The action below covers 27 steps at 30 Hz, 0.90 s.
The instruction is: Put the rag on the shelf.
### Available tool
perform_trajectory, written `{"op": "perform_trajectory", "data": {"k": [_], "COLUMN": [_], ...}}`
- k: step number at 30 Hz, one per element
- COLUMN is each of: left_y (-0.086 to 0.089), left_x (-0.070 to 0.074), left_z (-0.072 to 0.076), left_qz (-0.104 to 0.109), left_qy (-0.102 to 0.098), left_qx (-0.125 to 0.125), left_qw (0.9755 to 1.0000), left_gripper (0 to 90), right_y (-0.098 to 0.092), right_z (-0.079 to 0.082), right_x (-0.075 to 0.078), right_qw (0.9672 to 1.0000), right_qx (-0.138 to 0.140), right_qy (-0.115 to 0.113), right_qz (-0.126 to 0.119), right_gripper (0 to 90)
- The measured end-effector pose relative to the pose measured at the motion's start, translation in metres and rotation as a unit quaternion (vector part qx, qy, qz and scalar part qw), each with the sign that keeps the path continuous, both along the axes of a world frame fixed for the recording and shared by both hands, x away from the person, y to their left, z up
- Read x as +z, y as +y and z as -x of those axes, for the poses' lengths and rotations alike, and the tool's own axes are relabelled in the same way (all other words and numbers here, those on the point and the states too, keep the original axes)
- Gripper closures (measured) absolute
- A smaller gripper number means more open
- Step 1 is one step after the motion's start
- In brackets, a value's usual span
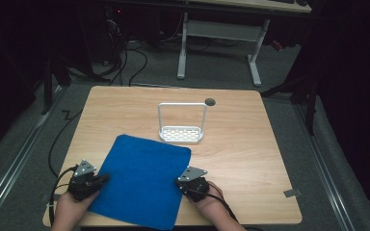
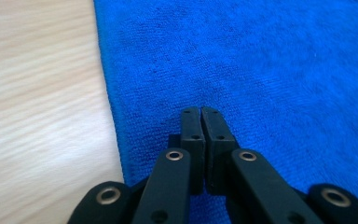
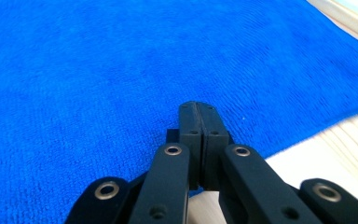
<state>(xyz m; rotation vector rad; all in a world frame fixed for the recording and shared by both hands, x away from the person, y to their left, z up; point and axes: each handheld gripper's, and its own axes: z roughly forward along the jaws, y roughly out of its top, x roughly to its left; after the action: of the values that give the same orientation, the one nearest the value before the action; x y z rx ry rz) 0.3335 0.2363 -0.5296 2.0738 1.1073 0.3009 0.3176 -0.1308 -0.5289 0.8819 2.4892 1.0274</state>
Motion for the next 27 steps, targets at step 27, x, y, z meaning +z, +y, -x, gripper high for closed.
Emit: {"op": "perform_trajectory", "data": {"k": [27], "left_y": [-0.104], "left_x": [-0.001], "left_z": [0.055], "left_qz": [0.046], "left_qy": [0.017], "left_qx": [-0.188], "left_qw": [0.981], "left_gripper": [79.4], "right_y": [-0.148], "right_z": [0.044], "right_x": [0.006], "right_qw": [0.9901], "right_qx": [-0.131], "right_qy": [0.01], "right_qz": [-0.049], "right_gripper": [80.7]}}
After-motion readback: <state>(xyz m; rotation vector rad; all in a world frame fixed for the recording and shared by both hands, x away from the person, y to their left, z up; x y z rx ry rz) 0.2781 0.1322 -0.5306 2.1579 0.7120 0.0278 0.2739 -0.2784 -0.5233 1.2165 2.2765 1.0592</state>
